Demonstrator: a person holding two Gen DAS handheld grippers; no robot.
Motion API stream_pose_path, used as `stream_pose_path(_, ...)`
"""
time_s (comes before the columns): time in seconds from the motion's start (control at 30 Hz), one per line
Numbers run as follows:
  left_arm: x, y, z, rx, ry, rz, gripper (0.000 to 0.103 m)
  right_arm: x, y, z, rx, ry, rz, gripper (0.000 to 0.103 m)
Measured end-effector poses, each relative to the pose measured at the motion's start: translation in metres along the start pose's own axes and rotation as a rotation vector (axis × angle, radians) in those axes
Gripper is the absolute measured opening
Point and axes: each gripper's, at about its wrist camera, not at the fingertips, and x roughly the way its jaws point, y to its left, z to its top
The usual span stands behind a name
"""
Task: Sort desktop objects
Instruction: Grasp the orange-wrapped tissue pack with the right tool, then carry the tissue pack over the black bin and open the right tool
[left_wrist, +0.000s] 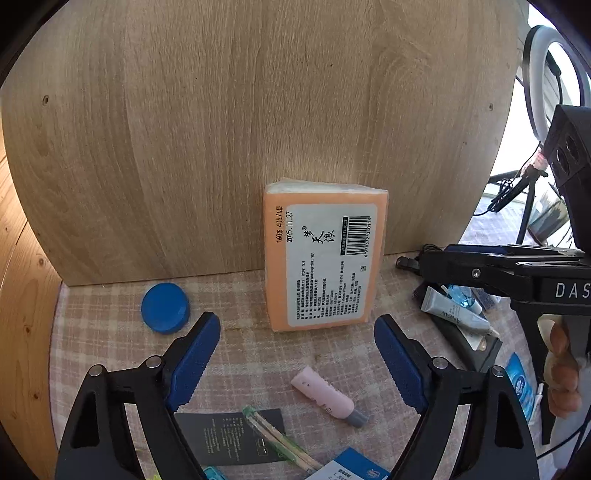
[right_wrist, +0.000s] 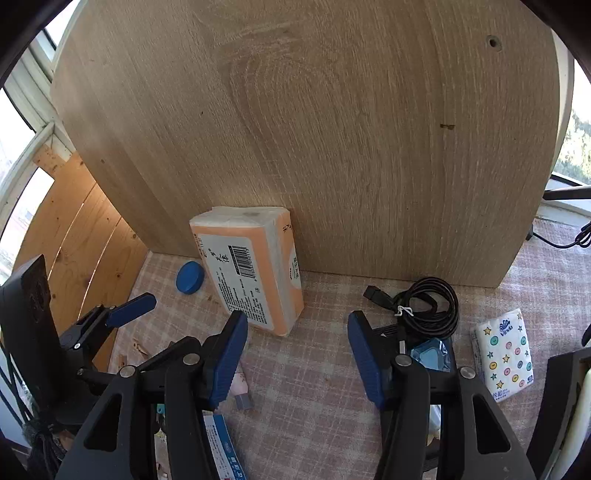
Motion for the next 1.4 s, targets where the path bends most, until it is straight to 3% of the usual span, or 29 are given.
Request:
stream_pose_path(0.2, 0.032, -0.002, 0.006, 0.052, 0.016, -0.029, 0.081, 0.041, -0.002, 0.017, 0.035, 0.07, 0.078, 0.042)
stream_pose_path(0.4, 0.052, -0.007, 0.012, 0.083, 0.02, -0.081, 0.073, 0.063, -0.009, 0.026, 0.066, 0.09, 0.129, 0.041)
stream_pose_path(0.5, 0.056, -0.007, 0.014, 0.072, 0.014, -0.088, 0.072, 0.066, -0.008, 0.028, 0.062, 0.09, 0.145, 0.041)
stream_pose_path(0.63, 0.056, 0.0, 0.021, 0.031, 0.018, -0.143, 0.067, 0.065, -0.011, 0.028, 0.091, 0.096, 0.197, 0.034)
stream_pose_path(0.73, 0.053, -0.002, 0.02, 0.005, 0.026, -0.163, 0.066, 0.06, -0.011, 0.027, 0.095, 0.089, 0.185, 0.034)
stream_pose_path(1.1, -0.011, -0.082, 0.001, 0.086, -0.017, -0.21, 0.066, 0.001, -0.024, 0.007, 0.105, 0.067, 0.176, 0.037)
stream_pose_path(1.4, -0.064, -0.176, -0.016, 0.204, -0.021, -0.256, 0.066, -0.083, -0.067, -0.045, 0.143, 0.036, 0.188, 0.039)
